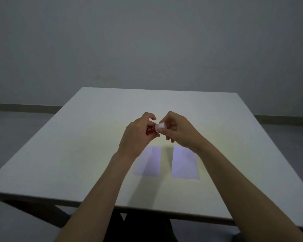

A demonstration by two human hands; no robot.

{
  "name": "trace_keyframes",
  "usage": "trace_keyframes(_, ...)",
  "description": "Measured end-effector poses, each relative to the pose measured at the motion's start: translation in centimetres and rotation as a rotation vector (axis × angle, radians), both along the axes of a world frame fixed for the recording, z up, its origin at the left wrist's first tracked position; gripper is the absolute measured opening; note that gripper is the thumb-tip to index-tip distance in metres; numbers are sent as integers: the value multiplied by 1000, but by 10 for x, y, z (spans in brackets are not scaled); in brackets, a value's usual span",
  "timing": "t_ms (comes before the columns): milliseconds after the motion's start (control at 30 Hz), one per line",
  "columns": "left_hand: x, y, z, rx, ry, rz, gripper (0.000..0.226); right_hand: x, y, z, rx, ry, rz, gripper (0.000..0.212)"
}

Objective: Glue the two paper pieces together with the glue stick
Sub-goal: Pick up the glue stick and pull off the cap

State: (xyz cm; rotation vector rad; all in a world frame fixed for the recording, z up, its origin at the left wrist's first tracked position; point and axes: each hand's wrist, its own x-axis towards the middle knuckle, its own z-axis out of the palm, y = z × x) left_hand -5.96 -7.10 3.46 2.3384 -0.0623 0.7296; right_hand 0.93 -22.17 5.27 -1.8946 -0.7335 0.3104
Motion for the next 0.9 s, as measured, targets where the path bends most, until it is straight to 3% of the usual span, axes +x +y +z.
trace_keyframes(100, 6, -3, 0, 52, 7, -14, 37, 8, -10, 6, -75, 23, 79, 22)
trace_keyframes(233, 14, -7, 1, 131, -17, -35, 42, 11, -2, 7, -179, -47, -166, 36)
trace_keyframes(300, 17, -7, 1, 156, -19, -52, 48, 11, -2, 4, -176, -159, -182, 25)
trace_keyframes(367, 18, -5, 2, 151, -26, -43, 52, 11, -5, 4, -152, -155, -61, 12)
trace_keyframes(433, 20, -4, 1, 153, -35, -31, 52, 11, -7, 6, -127, -38, -38, 33)
trace_keyframes(500, 21, -5, 0, 184, -41, -17, 55, 10, -3, 5, -148, 28, -159, 36)
trace_keyframes(600, 20, -6, -5, 227, -53, -7, 57, 10, 1, 0, -269, -72, -225, 53)
trace_keyframes(667, 20, -4, -10, 227, -53, -6, 55, 8, 0, -4, -248, -133, -178, 37)
trace_keyframes(767, 19, 4, -15, 204, -24, 48, 44, 16, -11, -2, -53, -103, -150, 13)
trace_keyframes(833, 17, 12, -18, 158, 10, 84, 26, 32, -23, -4, 8, -142, -306, 13)
trace_keyframes(900, 13, 19, -22, 16, 29, 90, 15, 50, -37, -15, -151, -252, -477, 13)
